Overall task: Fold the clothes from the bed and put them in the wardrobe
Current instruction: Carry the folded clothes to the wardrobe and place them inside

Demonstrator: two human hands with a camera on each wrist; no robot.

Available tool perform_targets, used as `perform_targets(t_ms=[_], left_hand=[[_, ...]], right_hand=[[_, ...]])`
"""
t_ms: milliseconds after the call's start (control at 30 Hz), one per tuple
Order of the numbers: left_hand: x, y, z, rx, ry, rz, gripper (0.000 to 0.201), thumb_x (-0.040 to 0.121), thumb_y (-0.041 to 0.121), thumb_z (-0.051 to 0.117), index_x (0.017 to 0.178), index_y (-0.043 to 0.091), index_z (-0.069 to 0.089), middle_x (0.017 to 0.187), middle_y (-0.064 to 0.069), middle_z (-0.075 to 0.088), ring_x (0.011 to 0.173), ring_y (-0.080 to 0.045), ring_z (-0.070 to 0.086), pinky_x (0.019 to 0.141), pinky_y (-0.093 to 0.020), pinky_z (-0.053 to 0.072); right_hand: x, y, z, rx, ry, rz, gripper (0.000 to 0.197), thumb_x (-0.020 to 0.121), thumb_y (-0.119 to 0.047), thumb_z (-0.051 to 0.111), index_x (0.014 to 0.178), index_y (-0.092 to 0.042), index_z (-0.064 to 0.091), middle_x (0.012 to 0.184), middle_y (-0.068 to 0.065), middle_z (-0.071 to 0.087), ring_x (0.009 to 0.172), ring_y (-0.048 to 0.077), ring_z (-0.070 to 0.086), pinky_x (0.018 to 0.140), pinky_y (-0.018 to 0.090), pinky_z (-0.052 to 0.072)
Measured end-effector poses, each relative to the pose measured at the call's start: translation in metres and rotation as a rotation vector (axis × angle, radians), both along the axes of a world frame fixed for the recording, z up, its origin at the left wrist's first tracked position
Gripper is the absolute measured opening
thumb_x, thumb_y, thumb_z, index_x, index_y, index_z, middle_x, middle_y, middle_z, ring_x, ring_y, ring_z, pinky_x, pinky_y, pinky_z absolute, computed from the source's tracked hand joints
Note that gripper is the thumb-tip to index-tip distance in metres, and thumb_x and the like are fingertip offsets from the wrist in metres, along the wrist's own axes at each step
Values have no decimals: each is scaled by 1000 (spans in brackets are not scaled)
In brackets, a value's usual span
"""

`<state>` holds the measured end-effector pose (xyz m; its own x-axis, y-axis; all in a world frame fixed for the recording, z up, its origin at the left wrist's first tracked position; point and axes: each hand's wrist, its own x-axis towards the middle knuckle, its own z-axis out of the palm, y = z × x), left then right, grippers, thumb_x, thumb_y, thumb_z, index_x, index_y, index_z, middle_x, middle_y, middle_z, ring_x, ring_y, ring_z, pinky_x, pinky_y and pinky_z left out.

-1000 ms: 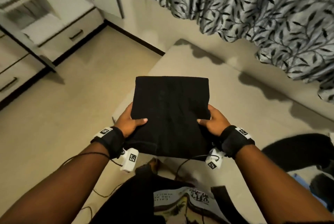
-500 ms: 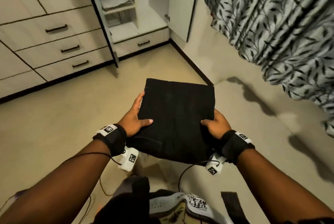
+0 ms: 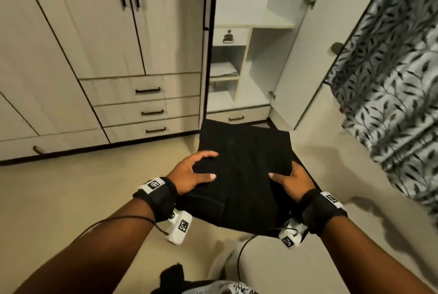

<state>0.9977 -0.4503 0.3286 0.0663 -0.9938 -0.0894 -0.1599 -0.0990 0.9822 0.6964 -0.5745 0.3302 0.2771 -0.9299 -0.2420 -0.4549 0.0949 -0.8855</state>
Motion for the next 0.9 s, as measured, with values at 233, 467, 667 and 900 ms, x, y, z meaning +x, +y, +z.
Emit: perform_targets(t_ms=[233, 467, 667, 900], left_hand=[[69, -70, 22, -14, -81, 32, 34, 89, 14, 77, 118, 30, 72, 115, 25, 69, 106, 11, 62, 88, -3, 43], [83, -184, 29, -53, -70, 24, 41, 87, 16, 79, 124, 29, 67, 124, 10, 68, 115, 0, 62, 106, -21, 45], [77, -330, 31, -85, -102, -37, 40, 87, 17, 79, 124, 29, 66, 123, 14, 67, 114, 6, 60, 105, -18, 43], [52, -510, 25, -90, -44, 52, 25, 87, 23, 79, 109, 35, 74, 115, 14, 72, 110, 9, 62, 101, -19, 42]], right_hand=[[79, -83, 29, -43, 2, 54, 45, 87, -15, 77, 128, -21, 61, 111, -10, 70, 100, 9, 66, 91, 31, 51], [99, -207, 49, -52, 26, 83, 37, 88, -5, 72, 122, -17, 66, 111, -2, 74, 96, 12, 71, 82, 24, 53], [84, -348, 56, -29, 38, 86, 38, 87, -4, 71, 123, -18, 67, 108, -3, 77, 99, 17, 73, 94, 36, 56], [55, -509, 55, -32, 54, 55, 40, 85, -3, 73, 121, -19, 68, 107, -5, 77, 101, 17, 72, 102, 44, 53]])
